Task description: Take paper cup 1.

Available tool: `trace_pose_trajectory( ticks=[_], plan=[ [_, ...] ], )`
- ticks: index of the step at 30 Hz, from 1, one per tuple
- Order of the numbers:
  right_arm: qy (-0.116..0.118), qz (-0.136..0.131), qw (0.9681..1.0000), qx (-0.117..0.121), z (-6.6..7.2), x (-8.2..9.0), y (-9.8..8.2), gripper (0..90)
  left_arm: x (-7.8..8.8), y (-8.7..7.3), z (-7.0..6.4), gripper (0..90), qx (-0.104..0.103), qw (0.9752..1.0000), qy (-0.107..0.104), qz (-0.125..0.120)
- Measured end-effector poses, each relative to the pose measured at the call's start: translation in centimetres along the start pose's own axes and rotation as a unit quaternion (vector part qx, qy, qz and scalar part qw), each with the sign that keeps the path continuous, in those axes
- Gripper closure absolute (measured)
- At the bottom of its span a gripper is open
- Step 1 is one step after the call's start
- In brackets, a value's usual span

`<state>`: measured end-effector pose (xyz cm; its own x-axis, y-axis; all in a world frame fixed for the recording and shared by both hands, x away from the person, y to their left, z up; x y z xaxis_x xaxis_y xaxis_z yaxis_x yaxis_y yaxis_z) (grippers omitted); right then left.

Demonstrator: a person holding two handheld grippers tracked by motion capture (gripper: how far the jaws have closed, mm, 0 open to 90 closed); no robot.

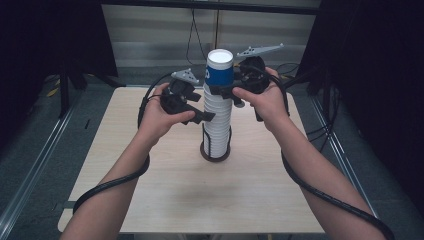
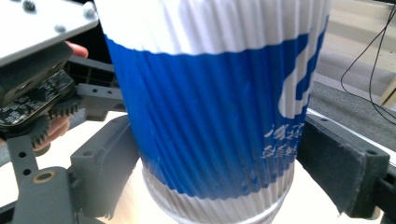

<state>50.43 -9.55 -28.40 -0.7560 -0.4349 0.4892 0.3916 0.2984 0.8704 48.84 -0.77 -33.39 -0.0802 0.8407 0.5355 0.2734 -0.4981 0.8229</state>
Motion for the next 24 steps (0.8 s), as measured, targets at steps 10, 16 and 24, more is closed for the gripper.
trace_pose_trajectory(
  ticks=[10, 16, 24],
  plan=[
    [-0.007, 0.002, 1.0000, 0.005, 0.0, 0.0, -0.1, 16.0, -0.7, 1.4, 0.5, 17.0, 0.008, 0.9997, -0.002, -0.024],
    [-0.009, -0.002, 1.0000, 0.002, 0.0, -0.1, -0.1, 16.2, -0.5, 1.4, 0.8, 21.6, 0.018, 0.9990, -0.007, -0.041],
    [-0.010, 0.001, 0.9999, 0.005, 0.0, 0.0, -0.1, 16.9, -0.6, 1.4, 0.8, 24.0, 0.007, 0.9994, 0.001, -0.032]
  ],
)
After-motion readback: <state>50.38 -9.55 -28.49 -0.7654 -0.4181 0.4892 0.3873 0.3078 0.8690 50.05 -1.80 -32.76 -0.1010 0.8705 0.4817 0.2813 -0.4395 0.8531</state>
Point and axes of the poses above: each handheld gripper's, and its own axes: x roughly backward along the jaws, y roughly out of its top, z roughly to its left, the point moved 9 cm from there along -x, roughly forward along the jaws, and after that the axes turned 15 degrees about -y, right-handed, at the moved point
